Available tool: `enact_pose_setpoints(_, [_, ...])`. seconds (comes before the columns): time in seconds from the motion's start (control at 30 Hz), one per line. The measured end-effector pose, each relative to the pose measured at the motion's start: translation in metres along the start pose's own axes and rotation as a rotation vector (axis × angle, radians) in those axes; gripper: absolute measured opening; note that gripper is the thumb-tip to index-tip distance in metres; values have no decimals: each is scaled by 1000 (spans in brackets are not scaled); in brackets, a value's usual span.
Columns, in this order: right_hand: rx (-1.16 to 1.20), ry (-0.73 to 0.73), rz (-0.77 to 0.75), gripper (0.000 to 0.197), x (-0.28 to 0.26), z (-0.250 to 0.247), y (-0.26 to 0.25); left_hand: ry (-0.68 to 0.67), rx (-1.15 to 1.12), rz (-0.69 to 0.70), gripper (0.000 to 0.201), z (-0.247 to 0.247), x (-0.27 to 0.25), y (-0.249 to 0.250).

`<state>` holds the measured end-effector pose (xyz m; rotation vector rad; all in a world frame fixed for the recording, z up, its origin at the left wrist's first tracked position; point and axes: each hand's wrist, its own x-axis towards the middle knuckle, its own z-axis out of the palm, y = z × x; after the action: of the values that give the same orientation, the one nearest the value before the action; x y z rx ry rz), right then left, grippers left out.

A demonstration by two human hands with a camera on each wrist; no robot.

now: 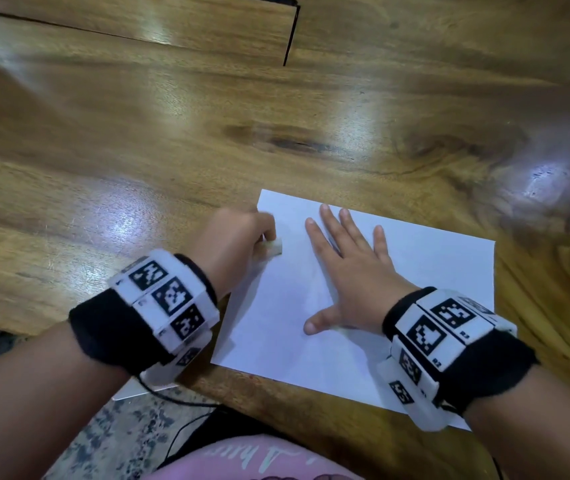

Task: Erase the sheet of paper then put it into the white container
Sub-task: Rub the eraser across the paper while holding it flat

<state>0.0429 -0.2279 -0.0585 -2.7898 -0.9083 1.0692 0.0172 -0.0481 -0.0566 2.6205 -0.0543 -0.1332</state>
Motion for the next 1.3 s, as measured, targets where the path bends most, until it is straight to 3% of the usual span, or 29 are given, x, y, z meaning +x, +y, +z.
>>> enact_pose_setpoints(0.13, [7,-8,-6,134,-1,-1,0,-182,-59,71,21,3,-53,-1])
enact_pose_setpoints(0.23, [8,-13,-12,133,1,-4,0,-255,-130,31,29,5,-70,-1])
enact_pose_setpoints(0.33, [-1,-3,1,133,7,-11,2,-172,-135,-2,20,7,-59,-2])
enact_pose_setpoints(0.47, [-7,-1,-2,134,12,-15,5,-108,-128,63,3,12,-49,5])
enact_pose_setpoints(0.53, [-3,-1,-4,135,13,-14,5,-83,-129,71,2,14,-45,8])
enact_pose_setpoints(0.63, [-3,3,-1,135,13,-14,5,-1,-133,27,20,12,-29,8])
enact_pose_setpoints(0.73, [-2,11,-2,135,14,-13,6,74,-120,-68,14,2,-11,4])
enact_pose_setpoints(0.9, [-8,16,-1,133,14,-13,6,0,-41,-128,20,-4,17,6])
enact_pose_setpoints(1.0, [-13,6,6,133,13,-14,5,-6,-47,-55,13,0,1,1])
enact_pose_setpoints(1.07, [-12,3,9,133,13,-14,6,-95,-69,46,19,0,-28,-2])
enact_pose_setpoints(1.2, [-9,6,7,133,13,-13,4,-277,-83,42,20,-8,-43,-5])
enact_pose_setpoints(1.3, [0,17,9,133,13,-13,4,-108,-49,-10,12,-16,-3,-1])
